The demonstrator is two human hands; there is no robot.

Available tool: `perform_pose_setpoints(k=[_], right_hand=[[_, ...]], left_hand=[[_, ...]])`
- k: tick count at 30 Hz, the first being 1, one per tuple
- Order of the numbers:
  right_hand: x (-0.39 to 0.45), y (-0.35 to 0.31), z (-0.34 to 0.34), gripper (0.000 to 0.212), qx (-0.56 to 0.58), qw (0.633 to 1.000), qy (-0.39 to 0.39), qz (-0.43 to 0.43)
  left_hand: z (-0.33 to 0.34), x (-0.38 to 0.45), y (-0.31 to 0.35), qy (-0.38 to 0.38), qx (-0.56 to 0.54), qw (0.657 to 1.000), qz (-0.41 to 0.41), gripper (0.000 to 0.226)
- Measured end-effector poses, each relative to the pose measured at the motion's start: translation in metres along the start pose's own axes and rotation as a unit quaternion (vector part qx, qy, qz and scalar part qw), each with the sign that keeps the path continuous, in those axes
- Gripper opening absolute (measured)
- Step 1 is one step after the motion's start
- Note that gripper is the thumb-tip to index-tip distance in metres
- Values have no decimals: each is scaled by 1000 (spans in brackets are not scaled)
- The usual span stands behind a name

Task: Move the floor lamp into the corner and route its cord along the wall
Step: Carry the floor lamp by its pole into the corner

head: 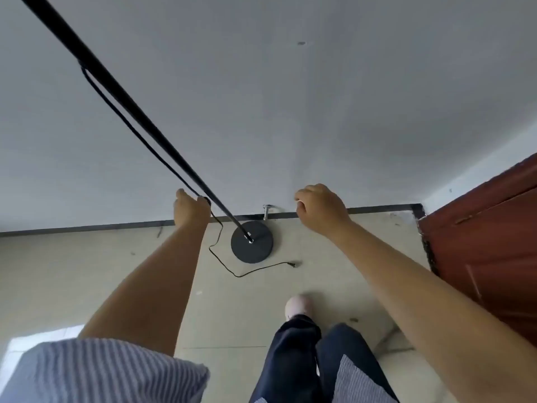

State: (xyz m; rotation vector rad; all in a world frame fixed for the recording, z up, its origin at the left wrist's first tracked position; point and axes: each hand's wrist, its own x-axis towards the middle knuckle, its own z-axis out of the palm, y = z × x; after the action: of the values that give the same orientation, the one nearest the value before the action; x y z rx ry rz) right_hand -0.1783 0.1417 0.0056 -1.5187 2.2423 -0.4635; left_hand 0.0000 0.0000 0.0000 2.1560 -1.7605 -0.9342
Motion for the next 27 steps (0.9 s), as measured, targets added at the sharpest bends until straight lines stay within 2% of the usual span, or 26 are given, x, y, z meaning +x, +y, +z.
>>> perform_pose_setpoints(k=[2, 3, 5, 8, 10, 13, 17, 18, 19, 20, 21, 22, 23, 24, 26, 27], right_hand=[[13, 13, 6, 25, 7, 1000, -21, 7], [18, 19, 13, 25, 6, 999, -37, 3], [28, 26, 23, 27, 11, 997, -72, -8], [41, 31, 36, 28, 37, 993, -112, -16], [46, 33, 44, 27, 69, 989, -129, -9], [50, 35, 53, 33, 124, 973, -194, 21], [52, 31, 51, 57, 177, 934, -307, 40], [54, 29, 49, 57, 193, 927, -319, 42], [55, 27, 48, 48, 210, 921, -327, 41], [57, 23, 46, 29, 215, 918, -331, 42], [60, 20, 44, 20, 215, 922, -321, 37], [63, 18, 41, 28, 208, 929, -304, 30], [67, 18, 38, 31, 191, 937, -292, 21], [70, 17, 32, 28, 173, 944, -282, 9], [79, 15, 21, 12, 120, 956, -268, -24], [85, 12, 14, 13, 98, 959, -261, -43]], left_hand=[[5, 18, 5, 11, -8, 1000, -14, 53], [8, 27, 4, 12, -6, 1000, -21, 49], [12, 39, 3, 4, 28, 999, -26, 24], [18, 43, -1, 7, 35, 999, -35, 27], [21, 37, -2, -37, -57, 997, -45, 26], [19, 13, 0, -153, -219, 961, -76, 26], [-2, -15, 0, -240, -320, 913, -83, 35], [-8, -20, 1, -252, -344, 901, -84, 35], [-15, -23, 2, -257, -372, 887, -94, 35], [-21, -26, 5, -255, -396, 876, -106, 34], [-27, -29, 9, -248, -410, 870, -117, 32], [-32, -32, 14, -224, -408, 877, -122, 25], [-36, -33, 17, -177, -389, 896, -123, 15], [-41, -34, 21, -109, -357, 919, -125, 16], [-54, -35, 30, 56, -264, 957, -106, 54], [-63, -35, 36, 137, -227, 962, -72, 64]])
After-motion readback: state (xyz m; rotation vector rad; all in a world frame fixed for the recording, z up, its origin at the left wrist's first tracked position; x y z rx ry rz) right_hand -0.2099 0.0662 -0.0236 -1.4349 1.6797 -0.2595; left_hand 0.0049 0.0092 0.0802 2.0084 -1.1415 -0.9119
